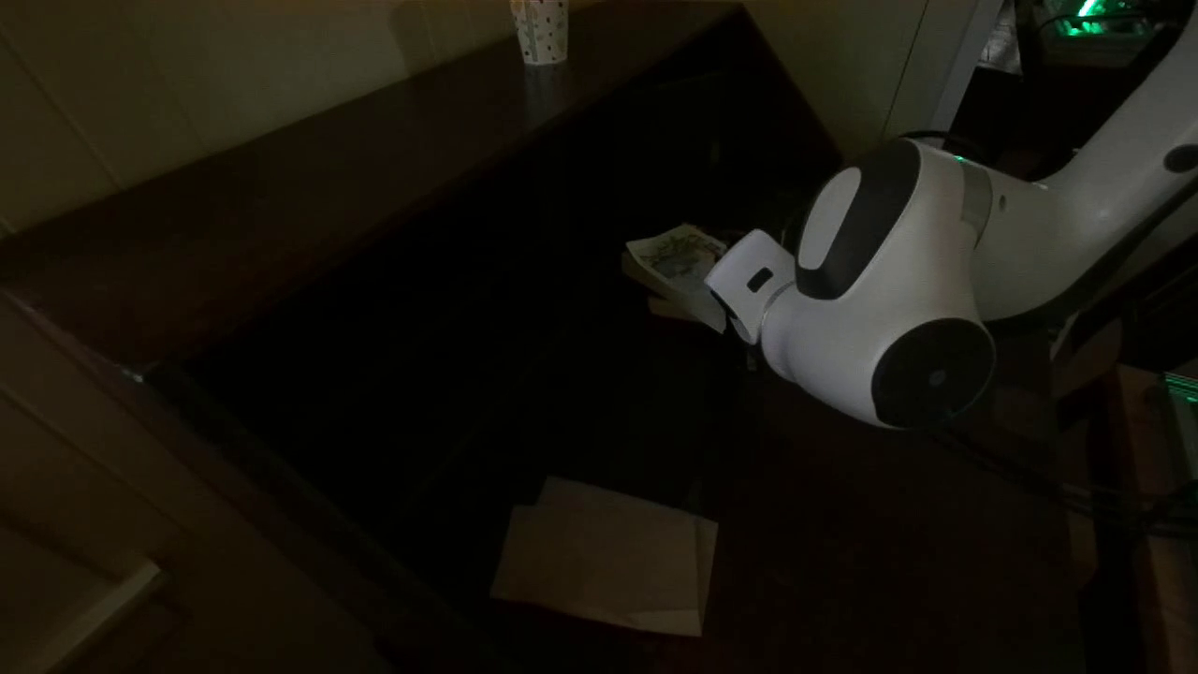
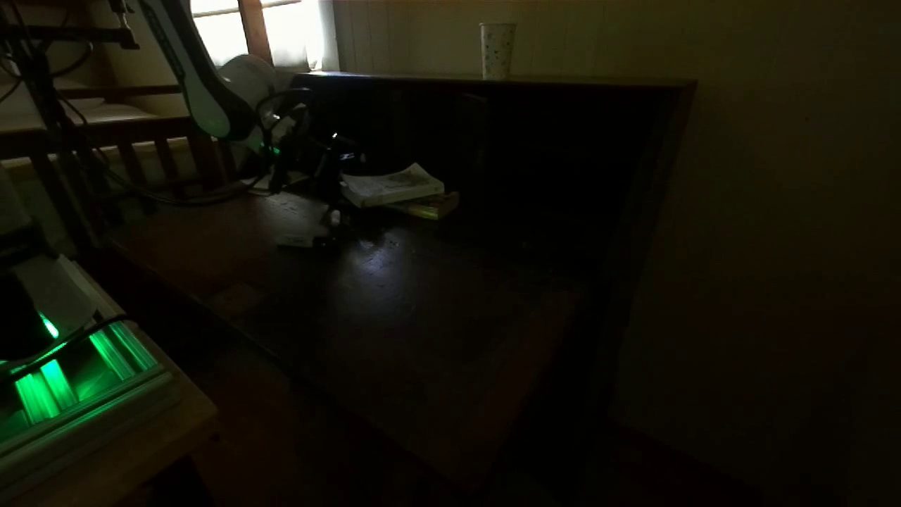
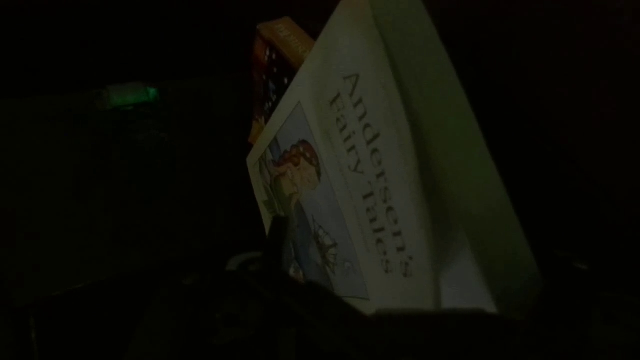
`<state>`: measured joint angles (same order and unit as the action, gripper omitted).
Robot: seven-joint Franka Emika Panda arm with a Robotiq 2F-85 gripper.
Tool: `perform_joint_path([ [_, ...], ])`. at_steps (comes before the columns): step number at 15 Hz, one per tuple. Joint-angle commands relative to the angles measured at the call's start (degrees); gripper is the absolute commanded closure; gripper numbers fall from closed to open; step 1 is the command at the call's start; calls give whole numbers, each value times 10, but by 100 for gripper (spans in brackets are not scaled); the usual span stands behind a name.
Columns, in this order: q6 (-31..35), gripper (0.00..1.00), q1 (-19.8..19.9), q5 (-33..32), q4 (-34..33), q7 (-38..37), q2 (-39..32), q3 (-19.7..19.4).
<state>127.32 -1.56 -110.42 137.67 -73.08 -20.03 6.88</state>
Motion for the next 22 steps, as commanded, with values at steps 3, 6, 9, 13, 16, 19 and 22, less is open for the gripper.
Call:
perform_joint_path([
  [3,-25,1,0,8,-19,-2,-42,3],
  [6,-25,31,2,8,-22,-3,-49,2],
  [9,-16,52,8,4,-28,-5,-60,0],
  [13,-5,78,18,-2,-36,-10,-70,-3],
  [16,27,84,30,-17,-34,-28,-61,-3],
  [19,41,90,32,-36,-18,-60,-33,0],
  [22,52,94,30,-45,-2,-82,-6,1],
])
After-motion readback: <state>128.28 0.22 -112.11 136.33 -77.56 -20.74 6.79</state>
